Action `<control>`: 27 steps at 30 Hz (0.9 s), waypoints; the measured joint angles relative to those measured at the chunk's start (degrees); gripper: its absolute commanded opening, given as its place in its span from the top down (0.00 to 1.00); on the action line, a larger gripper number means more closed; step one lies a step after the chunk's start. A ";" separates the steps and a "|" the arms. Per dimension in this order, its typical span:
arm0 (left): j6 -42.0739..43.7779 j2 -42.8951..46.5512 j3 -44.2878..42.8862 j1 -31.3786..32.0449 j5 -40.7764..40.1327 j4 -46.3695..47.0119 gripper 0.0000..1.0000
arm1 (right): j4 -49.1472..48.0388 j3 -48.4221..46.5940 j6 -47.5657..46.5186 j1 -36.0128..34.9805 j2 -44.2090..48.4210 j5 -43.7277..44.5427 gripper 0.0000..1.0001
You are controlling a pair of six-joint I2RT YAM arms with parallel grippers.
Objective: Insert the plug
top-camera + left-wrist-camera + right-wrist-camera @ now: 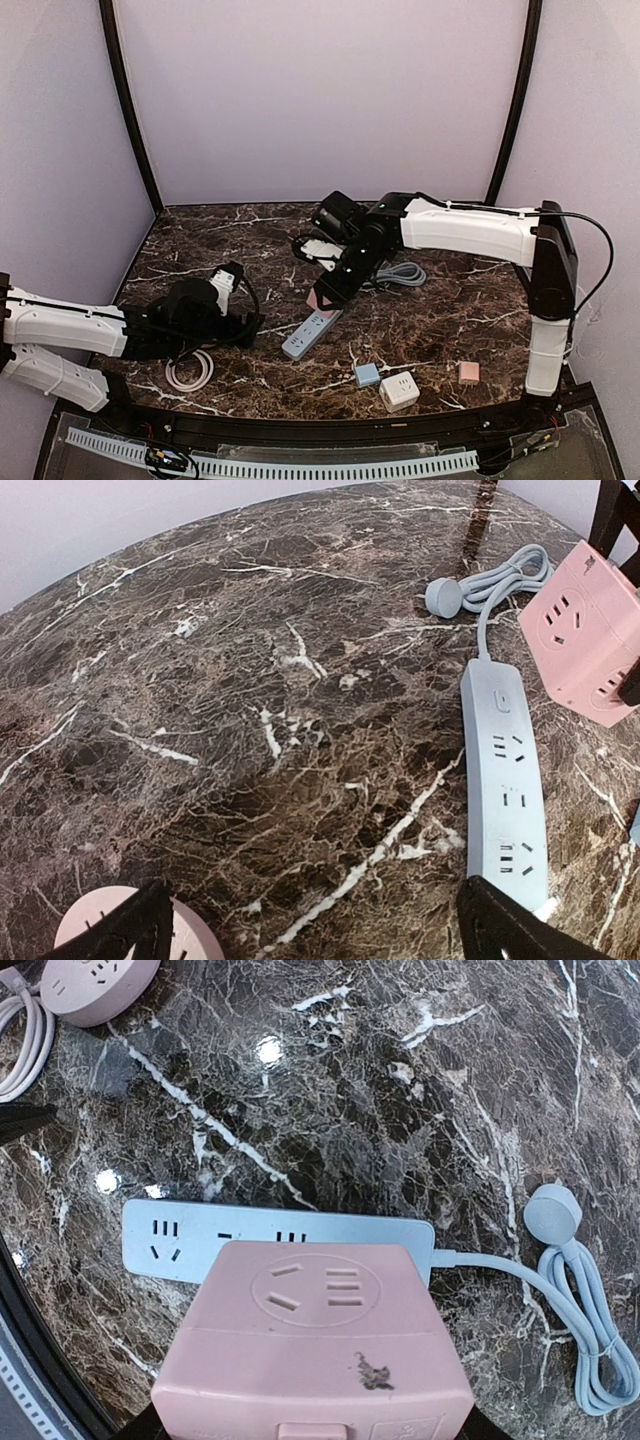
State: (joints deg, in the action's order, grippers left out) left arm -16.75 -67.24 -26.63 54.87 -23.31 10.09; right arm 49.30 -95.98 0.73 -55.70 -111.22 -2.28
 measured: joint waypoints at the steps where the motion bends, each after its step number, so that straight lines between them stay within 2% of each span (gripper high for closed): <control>1: 0.00 0.44 0.39 0.00 -0.39 0.15 0.01 | 0.48 -0.98 0.24 -0.17 -0.68 0.28 1.00; 15: -0.09 3.74 2.34 0.00 -3.82 1.03 0.01 | 6.80 -10.23 5.03 -0.70 -9.38 0.81 1.00; 27: 0.13 4.04 2.86 0.00 -5.01 1.53 0.01 | 8.26 -12.39 6.69 -1.81 -11.89 -0.74 1.00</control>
State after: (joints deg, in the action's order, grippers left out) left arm -16.62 -63.20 -23.77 54.87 -28.32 11.62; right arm 57.56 -108.38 7.42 -57.52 -123.11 -3.03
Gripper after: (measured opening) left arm 0.987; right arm 0.586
